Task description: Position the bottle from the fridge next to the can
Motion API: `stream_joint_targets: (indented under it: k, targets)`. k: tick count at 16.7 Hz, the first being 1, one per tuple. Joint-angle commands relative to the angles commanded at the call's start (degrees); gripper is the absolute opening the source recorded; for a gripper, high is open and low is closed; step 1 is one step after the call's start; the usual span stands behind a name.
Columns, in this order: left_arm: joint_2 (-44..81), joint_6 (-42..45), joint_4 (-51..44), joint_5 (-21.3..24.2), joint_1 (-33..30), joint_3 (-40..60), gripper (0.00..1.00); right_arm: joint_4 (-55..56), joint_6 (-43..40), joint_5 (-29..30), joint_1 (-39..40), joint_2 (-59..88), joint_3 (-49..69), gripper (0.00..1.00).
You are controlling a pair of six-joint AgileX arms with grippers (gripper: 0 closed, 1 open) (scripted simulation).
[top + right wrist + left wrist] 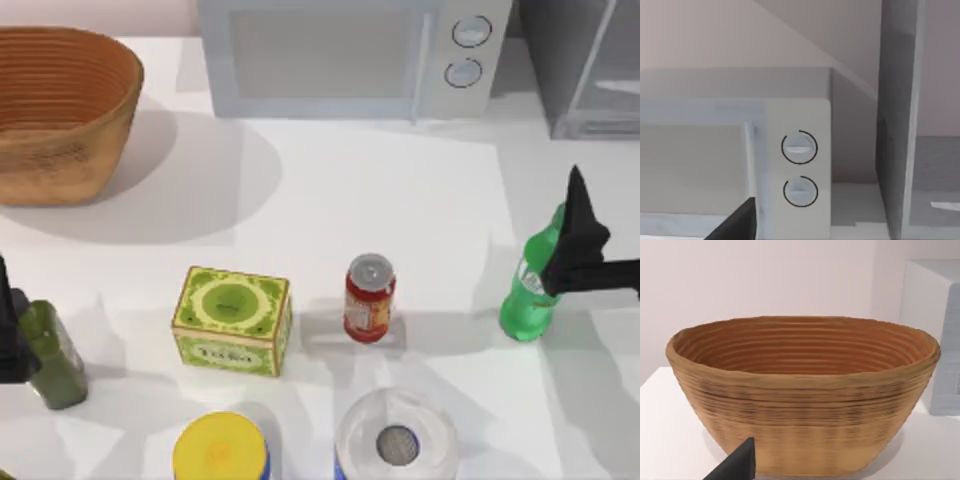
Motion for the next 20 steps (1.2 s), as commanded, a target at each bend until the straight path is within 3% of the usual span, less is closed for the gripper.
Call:
stream_joint_targets:
  k: [12,16,20]
  targets:
    - [0.0,0.0,0.0,0.0,0.0,0.0,1.0,-53.87,-0.79,-24.67,-26.24,-57.51,-6.23,1.0]
    - [0.0,0.0,0.0,0.0,0.0,0.0,1.0,-63.41,0.18,-27.8,-31.67,-66.24,-7.5,1.0]
    - [0.0,0.0,0.0,0.0,0.0,0.0,1.0,-64.71,0.35,-28.24,-32.67,-67.29,-7.74,1.0]
